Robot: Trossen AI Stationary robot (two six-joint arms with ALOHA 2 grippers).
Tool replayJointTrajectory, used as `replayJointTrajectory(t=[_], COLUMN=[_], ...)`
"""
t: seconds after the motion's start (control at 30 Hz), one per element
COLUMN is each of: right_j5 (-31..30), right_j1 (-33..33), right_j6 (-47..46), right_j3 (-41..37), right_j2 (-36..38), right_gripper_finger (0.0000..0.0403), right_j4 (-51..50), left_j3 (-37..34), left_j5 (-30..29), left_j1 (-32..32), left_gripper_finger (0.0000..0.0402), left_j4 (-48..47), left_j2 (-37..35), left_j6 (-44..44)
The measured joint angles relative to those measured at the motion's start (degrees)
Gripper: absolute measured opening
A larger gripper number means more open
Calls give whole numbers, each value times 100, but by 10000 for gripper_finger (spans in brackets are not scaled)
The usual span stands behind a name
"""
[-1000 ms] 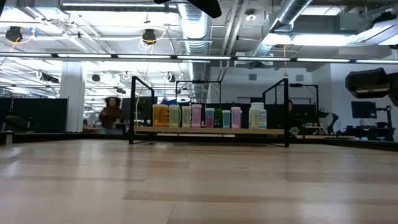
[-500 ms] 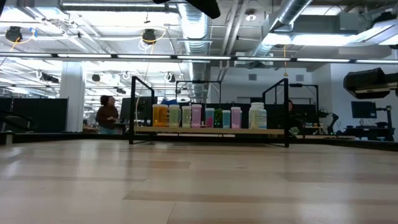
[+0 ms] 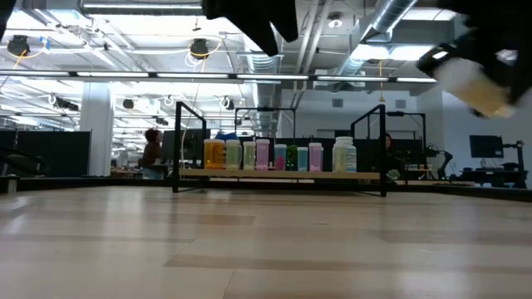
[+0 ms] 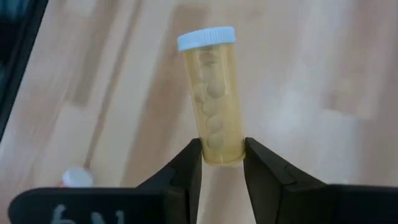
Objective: Pick and place medicine bottles onto shelf by color
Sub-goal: Put the yellow pill bottle on the shelf
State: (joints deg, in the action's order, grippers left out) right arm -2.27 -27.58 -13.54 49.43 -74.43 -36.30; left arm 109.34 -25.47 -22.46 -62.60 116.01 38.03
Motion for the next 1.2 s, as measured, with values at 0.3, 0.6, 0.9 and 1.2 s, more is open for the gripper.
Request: replayJointTrajectory(t=[0.3, 0.6, 0.9, 1.2], right_j5=[-373, -375, -523, -999], right_j1=[1453, 2068, 1866, 1576], right_j6=[285, 325, -347, -447], right_j3=[0, 0, 0, 0], right_j2=[1131, 1473, 1409, 1422], right_gripper_finger=[119, 119, 119, 119], right_j4=[-446, -791, -1095, -1077], left_j3=[234, 267, 201, 201], left_j5=[-654, 876, 2865, 1111], left_j1=[809, 1825, 2175, 1615], left_gripper_finger=[192, 192, 192, 192], left_j4=[95, 1267, 2681, 2886], left_j2=[-24, -31, 45, 192], left_j6=[-1547, -3198, -3633, -3282])
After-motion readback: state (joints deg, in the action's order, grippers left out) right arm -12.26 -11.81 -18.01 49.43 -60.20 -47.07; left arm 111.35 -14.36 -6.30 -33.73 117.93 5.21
